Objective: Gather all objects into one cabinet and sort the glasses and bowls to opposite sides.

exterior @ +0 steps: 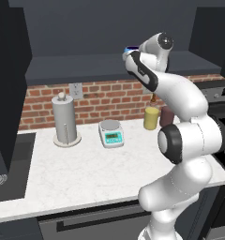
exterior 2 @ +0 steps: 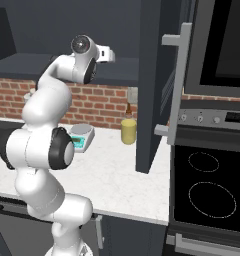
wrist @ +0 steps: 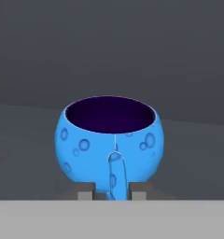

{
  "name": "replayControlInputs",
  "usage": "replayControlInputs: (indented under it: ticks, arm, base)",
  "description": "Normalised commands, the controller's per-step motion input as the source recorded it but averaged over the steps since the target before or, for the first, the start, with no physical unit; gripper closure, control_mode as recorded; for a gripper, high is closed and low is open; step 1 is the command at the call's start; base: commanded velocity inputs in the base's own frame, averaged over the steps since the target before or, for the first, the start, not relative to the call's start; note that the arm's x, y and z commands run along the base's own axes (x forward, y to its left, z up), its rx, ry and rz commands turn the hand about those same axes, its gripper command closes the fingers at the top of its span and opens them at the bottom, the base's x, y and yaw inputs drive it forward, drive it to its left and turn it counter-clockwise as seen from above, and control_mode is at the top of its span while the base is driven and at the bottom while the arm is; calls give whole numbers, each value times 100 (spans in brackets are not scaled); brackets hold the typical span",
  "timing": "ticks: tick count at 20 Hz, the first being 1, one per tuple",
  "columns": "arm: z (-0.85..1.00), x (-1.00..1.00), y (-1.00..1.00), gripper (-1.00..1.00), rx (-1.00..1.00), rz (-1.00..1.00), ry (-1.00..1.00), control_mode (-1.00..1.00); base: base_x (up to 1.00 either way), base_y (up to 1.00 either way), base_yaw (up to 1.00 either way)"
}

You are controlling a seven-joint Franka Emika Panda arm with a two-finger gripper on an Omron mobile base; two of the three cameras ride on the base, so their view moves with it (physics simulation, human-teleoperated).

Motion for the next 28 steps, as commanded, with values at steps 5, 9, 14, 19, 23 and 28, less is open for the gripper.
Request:
replayControlInputs:
  ticks: [5, 9, 14, 19, 23, 28]
  arm:
    - [0, 10, 0, 100, 0, 0, 0, -100]
    - [-1, 4, 0, 100, 0, 0, -2, -100]
    - [0, 1, 0, 100, 0, 0, -4, -100]
    - [0, -29, 0, 100, 0, 0, -19, -100]
    - [0, -87, 0, 100, 0, 0, -24, -100]
    - [0, -100, 0, 100, 0, 0, -13, -100]
  base:
    - [0, 0, 0]
    - [0, 0, 0]
    - [0, 0, 0]
    - [0, 0, 0]
    - [0, 0, 0]
    - [0, 0, 0]
